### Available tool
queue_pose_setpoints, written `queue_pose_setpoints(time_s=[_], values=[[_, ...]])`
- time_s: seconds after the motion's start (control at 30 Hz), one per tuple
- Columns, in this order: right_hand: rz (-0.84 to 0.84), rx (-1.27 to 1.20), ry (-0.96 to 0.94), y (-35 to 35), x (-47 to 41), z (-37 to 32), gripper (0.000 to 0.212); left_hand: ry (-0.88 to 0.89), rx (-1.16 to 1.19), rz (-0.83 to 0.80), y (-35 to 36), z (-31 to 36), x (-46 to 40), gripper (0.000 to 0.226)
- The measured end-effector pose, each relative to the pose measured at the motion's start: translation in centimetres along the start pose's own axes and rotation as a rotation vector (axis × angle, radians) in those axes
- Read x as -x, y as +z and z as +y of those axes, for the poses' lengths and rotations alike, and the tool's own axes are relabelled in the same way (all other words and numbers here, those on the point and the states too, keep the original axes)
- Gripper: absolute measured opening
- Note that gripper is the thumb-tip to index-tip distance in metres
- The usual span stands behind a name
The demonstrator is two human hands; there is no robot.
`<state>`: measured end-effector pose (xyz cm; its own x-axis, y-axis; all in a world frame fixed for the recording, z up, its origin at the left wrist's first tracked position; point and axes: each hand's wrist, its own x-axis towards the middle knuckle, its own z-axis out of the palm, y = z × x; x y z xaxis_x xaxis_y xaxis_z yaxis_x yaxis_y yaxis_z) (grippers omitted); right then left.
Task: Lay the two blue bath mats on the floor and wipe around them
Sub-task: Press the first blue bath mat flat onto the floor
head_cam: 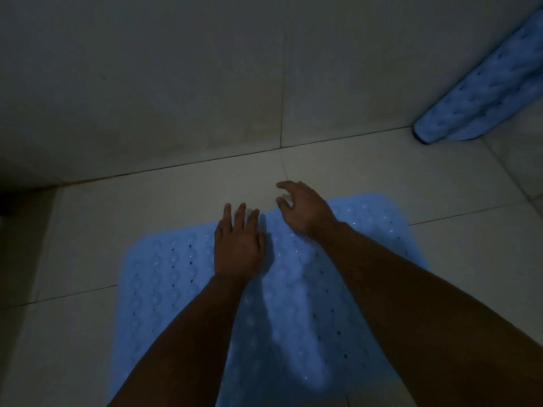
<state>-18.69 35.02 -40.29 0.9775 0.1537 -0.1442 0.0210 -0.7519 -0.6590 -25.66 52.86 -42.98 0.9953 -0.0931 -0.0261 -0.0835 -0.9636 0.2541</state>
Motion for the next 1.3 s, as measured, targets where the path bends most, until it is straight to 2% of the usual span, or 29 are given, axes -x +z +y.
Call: queue_pose_setpoints(time_s=[0.2, 0.33, 0.63, 0.8, 0.97, 1.17, 1.3], values=[[0.276, 0.022, -0.002, -3.4, 2.1, 6.1, 0.042, 0.148, 0.032, -0.091, 4.2, 8.0, -2.4, 0.08], [0.363, 0.148, -0.019, -4.5, 3.0, 10.4, 0.039, 0.161, -0.033, -0.118, 8.3, 10.6, -3.2, 0.085], [0.252, 0.132, 0.03, -5.3, 5.0, 12.5, 0.051, 0.158, -0.064, -0.076, 9.3, 10.7, -2.3, 0.074], [0.222, 0.139, 0.049, -5.1, 5.5, 12.9, 0.042, 0.182, -0.068, -0.071, 9.1, 10.9, -2.5, 0.07], [0.235, 0.144, 0.036, -5.2, 6.0, 13.6, 0.054, 0.185, -0.062, -0.079, 9.1, 10.8, -2.5, 0.068], [0.27, 0.167, -0.039, -5.3, 6.3, 14.0, 0.048, 0.192, -0.034, -0.078, 9.1, 10.8, -2.8, 0.065], [0.187, 0.186, 0.011, -6.1, 5.5, 12.5, 0.042, 0.197, 0.065, -0.146, 8.3, 10.9, -3.1, 0.069]])
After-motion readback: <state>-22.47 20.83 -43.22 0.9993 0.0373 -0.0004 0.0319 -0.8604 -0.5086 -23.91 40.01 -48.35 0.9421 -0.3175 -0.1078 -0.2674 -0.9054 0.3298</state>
